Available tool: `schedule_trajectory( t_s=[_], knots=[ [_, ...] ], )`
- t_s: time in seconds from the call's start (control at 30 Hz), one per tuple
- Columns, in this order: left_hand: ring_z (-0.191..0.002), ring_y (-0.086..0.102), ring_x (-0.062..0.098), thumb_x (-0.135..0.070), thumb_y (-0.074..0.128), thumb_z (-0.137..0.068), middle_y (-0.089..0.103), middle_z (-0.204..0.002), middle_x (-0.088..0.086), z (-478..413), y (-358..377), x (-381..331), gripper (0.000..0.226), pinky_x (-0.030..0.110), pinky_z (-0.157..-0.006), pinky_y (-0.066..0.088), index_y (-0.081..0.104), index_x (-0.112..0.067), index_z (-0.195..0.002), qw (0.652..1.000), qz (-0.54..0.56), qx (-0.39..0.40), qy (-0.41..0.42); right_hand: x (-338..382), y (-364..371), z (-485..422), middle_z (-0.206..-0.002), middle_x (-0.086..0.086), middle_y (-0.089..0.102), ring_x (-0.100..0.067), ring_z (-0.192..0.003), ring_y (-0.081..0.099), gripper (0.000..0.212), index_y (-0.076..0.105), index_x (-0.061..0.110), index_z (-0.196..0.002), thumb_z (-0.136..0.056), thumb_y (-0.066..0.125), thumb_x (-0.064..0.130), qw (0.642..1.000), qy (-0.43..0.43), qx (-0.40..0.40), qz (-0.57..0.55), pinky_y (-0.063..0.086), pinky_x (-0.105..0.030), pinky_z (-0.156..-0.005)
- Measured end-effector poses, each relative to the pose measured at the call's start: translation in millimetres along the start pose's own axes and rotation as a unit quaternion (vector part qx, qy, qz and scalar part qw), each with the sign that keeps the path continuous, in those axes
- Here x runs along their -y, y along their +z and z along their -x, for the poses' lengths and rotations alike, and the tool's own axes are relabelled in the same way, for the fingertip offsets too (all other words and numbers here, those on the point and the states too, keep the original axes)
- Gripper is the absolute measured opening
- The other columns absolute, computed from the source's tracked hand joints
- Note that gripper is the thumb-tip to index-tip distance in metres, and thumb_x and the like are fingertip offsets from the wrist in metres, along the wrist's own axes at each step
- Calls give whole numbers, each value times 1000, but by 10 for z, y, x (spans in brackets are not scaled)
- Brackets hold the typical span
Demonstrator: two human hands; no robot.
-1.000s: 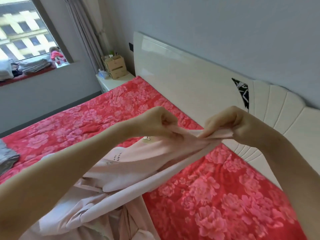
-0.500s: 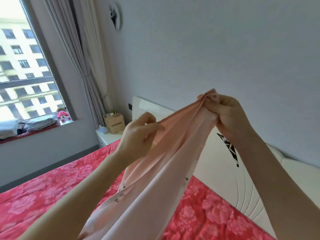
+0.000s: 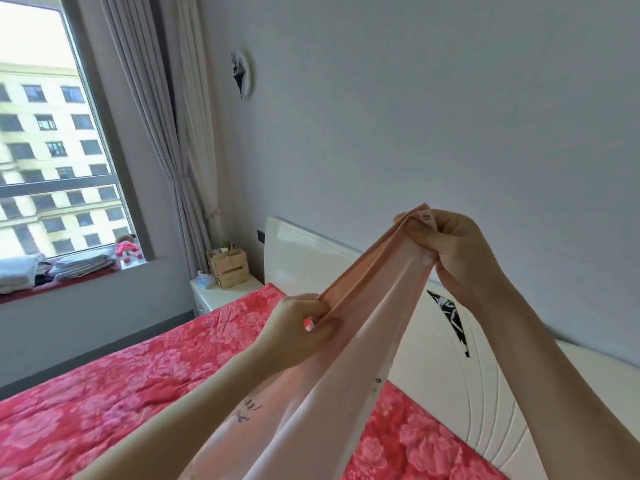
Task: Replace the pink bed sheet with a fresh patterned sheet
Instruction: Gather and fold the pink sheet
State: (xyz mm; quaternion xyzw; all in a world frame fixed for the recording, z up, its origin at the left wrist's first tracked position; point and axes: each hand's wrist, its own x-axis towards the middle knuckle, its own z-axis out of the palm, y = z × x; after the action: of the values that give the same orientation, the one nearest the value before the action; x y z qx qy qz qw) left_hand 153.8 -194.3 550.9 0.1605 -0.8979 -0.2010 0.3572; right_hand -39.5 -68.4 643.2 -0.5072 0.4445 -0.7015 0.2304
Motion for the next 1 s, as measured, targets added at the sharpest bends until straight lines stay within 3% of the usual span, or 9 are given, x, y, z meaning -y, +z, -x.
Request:
schedule_trajectory(
  t_s=[0.13, 0.3, 0.5, 0.6, 0.7, 0.77, 0.83, 0.9, 1.0],
  knots=[
    [-64, 52, 7, -51, 69, -70, 62, -69, 7, 57, -230, 33, 40, 25, -67, 45, 71, -11, -73, 988, 127, 46, -79, 27, -127, 115, -74, 0, 70, -10, -73, 65, 16, 77, 16, -71, -66, 66, 27, 1000, 15, 18, -19, 51, -17, -67],
    [-67, 55, 17, -68, 59, -72, 61, -71, 0, 70, -292, 170, 53, 39, -71, 49, 66, -15, -69, 997, 15, 67, -27, 69, -159, 218, -73, 0, 71, -10, -73, 66, 16, 77, 18, -69, -65, 66, 27, 1000, 9, 23, -9, 52, -17, -68],
    [-69, 56, 13, -82, 47, -68, 62, -69, 2, 172, -327, 212, 76, 16, -75, 45, 67, -8, -68, 997, 17, 67, -17, 55, -216, 236, -67, -2, 67, -12, -66, 63, 17, 75, 14, -66, -65, 66, 29, 1000, 27, 1, 11, 51, -18, -63],
    [-62, 54, 13, -66, 71, -58, 64, -65, 4, 22, -587, 75, 48, 28, -70, 46, 71, -18, -65, 987, 100, -75, -104, -135, -346, 204, -65, -10, 52, -22, -62, 51, 43, 62, -6, -70, -67, 70, 36, 995, 51, -58, 56, 42, -28, -60],
    [-58, 44, 16, -42, 79, -64, 54, -60, 19, -228, -852, -211, 34, 28, -62, 36, 68, -10, -60, 982, 138, -63, -110, -325, -440, 163, -76, -10, 44, -23, -69, 41, 67, 49, -21, -84, -73, 74, 40, 985, 65, -97, 124, 34, -35, -63],
    [-55, 40, 10, -30, 78, -73, 50, -57, 17, -358, -910, -388, 33, 24, -57, 32, 67, 0, -64, 996, 45, 5, -79, -419, -454, 116, -69, -8, 44, -22, -67, 42, 54, 53, -14, -78, -79, 65, 39, 962, 92, -110, 232, 32, -32, -62],
    [-51, 33, 7, -34, 75, -75, 42, -53, 5, -410, -865, -510, 39, 21, -53, 29, 60, -3, -57, 995, -40, 77, -47, -440, -396, 126, -70, -2, 56, -22, -75, 53, 27, 61, 9, -75, -83, 54, 34, 882, 124, -105, 442, 37, -30, -65],
    [-52, 31, 11, -44, 67, -71, 39, -51, 3, -387, -741, -596, 40, 22, -53, 28, 54, -12, -52, 986, -94, 136, -25, -354, -216, 229, -107, 1, 63, -23, -109, 55, 31, 58, 21, -114, -83, 58, 26, 801, 78, -55, 591, 37, -38, -96],
    [-56, 41, 16, -49, 66, -72, 57, -62, 14, -284, -572, -600, 42, 25, -57, 34, 70, -7, -69, 975, -117, 186, -25, -129, 321, 456, -129, 23, 48, -4, -133, 36, 89, 22, 37, -145, -74, 75, 29, 906, 38, 174, 384, 11, -37, -118]
  ],
)
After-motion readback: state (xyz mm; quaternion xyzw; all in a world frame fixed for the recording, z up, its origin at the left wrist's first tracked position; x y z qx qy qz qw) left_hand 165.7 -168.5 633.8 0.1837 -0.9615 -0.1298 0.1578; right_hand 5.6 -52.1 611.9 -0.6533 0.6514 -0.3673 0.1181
